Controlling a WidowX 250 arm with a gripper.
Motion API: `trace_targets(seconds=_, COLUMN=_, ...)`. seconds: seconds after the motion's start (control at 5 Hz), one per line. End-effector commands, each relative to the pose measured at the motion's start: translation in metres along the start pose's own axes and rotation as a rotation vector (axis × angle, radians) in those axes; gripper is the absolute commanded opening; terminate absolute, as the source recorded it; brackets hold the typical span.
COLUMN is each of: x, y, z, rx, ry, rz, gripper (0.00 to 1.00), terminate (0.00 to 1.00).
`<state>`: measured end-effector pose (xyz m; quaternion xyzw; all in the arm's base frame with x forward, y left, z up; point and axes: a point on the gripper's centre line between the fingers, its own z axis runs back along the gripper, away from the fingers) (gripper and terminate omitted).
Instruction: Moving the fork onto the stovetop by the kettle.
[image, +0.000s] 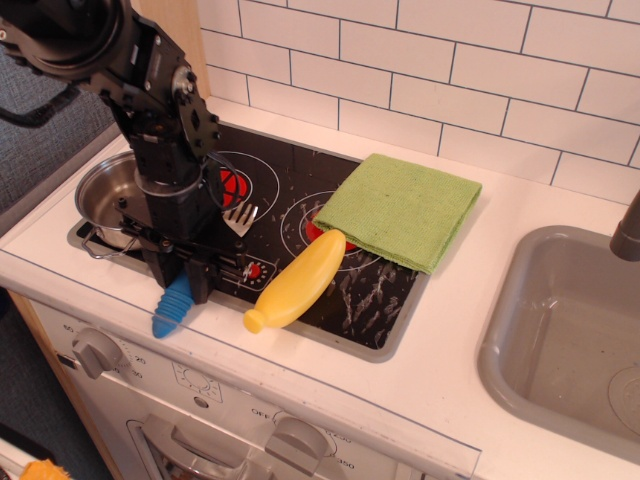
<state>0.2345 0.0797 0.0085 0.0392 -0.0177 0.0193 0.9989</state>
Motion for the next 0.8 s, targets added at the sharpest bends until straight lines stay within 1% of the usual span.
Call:
trace_targets(seconds=0.0, x=0.008, y=0.005, z=0.026, rx=-0.005, ry=-0.068, rz=0.021, gripper=1.00, terminate=0.00)
trace_targets(seconds=0.2, x=0.019, y=0.006, z=0.055, rx=-0.033, ry=-0.140, rz=0.037, gripper=1.00, terminate=0.00)
trace_targets(seconds=0.4, x=0.024, y=0.005, z=0.067, rx=-0.063, ry=-0.152, rz=0.025, gripper=1.00, terminate=0.00)
trace_targets(seconds=0.6, x=0.025, y=0.005, z=0.061, rx=-0.038, ry=-0.090, rz=-0.032, gripper=1.00, terminate=0.00)
